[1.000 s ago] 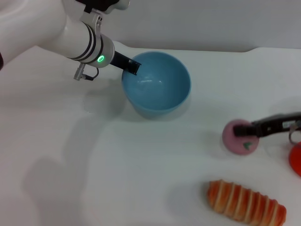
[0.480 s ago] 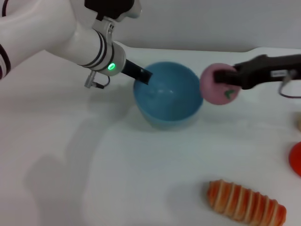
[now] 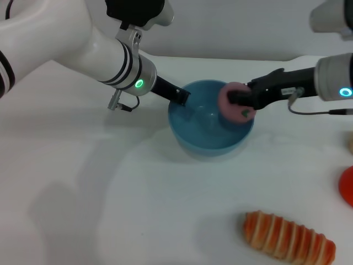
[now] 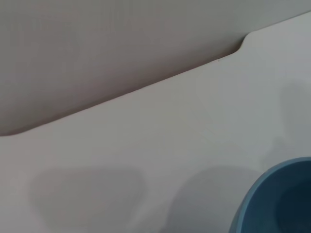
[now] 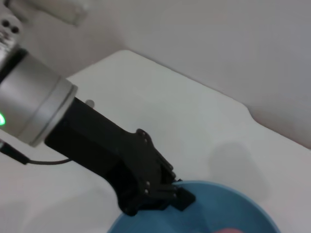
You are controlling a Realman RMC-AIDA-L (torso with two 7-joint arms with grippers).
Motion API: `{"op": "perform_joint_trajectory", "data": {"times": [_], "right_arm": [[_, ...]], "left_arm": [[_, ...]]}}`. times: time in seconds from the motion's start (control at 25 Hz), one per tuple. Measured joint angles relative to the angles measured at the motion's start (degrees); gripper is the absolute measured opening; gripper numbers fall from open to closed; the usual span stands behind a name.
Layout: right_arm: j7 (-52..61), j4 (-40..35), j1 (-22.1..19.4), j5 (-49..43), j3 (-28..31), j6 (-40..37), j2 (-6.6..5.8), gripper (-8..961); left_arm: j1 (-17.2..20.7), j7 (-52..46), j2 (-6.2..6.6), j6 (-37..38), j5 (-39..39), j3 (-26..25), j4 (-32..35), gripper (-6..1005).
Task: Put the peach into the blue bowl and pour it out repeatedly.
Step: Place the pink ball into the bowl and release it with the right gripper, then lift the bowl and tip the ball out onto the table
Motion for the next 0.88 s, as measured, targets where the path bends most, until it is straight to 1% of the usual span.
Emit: {"op": "perform_joint_trajectory", "data": {"times": [0.12, 0.32, 0.56, 0.64, 0.68, 0.8, 0.88], "right_arm": [[-1.51, 0.62, 0.27, 0.45, -2.10, 2.44, 0.13, 194], [-4.87, 0.65, -0.42, 3.71, -3.41, 3.16, 0.23, 338], [-6.16, 0.05, -2.12, 6.29, -2.92, 3.43, 0.12, 495], [-6.38, -1.66, -3.68, 6.75, -2.83, 4.46, 0.12, 527], [-6.94, -3.32, -5.32, 6.92, -2.69, 6.17, 0.12, 533], [-11.52, -6.96, -10.62, 8.62, -2.32, 13.91, 0.54, 553], [-16.81, -7.08, -14.17, 13.14, -1.37, 19.22, 0.68, 566]], "left_arm": [[0.07, 0.00, 0.02, -0.34, -0.17, 0.01, -0.11, -1], [0.54, 0.00, 0.00, -0.98, -0.52, 0.01, -0.33, -1], [1.14, 0.00, 0.04, -1.14, -0.67, 0.01, -0.33, 0], [1.28, 0.00, 0.06, -1.64, -0.70, 0.22, -0.33, 0], [1.36, 0.00, 0.07, -1.92, -0.69, 0.46, -0.33, 0], [1.57, 0.07, 0.04, -3.65, -0.70, 2.32, -0.24, 0], [1.78, 0.32, 0.03, -5.65, -0.70, 4.26, 0.01, 0]]}}
